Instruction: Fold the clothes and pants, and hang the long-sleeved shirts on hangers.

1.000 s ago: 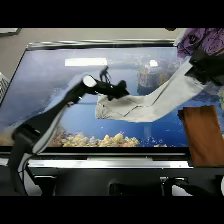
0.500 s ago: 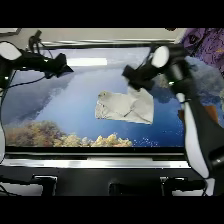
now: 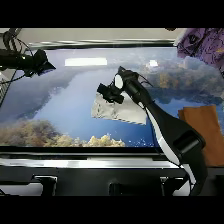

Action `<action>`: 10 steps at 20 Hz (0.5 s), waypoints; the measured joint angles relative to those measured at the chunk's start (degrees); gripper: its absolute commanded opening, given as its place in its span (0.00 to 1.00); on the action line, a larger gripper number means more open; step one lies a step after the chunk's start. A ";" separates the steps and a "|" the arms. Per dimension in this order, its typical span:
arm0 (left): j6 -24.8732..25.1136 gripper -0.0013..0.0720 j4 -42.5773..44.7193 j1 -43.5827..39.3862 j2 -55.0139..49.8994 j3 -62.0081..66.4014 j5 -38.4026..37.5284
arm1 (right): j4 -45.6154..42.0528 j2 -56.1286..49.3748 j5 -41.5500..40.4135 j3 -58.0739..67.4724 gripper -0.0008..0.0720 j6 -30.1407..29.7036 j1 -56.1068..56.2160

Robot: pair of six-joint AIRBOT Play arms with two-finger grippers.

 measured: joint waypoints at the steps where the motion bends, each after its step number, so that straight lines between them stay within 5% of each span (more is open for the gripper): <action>1: 0.07 0.04 0.02 0.13 0.00 0.00 0.00 | 0.00 -0.52 -1.07 0.00 0.05 0.13 0.15; 4: 0.22 0.04 0.09 0.24 -0.15 0.00 -0.09 | 0.02 -1.90 -4.70 0.00 0.10 1.05 0.37; 7: 0.33 0.04 0.13 0.28 -0.17 0.00 -0.15 | 0.42 -2.56 -8.50 0.02 0.77 1.49 0.46; 10: 1.05 0.04 0.13 0.28 -0.17 0.00 -0.20 | 2.01 -1.68 -9.73 0.07 0.84 -1.29 -0.42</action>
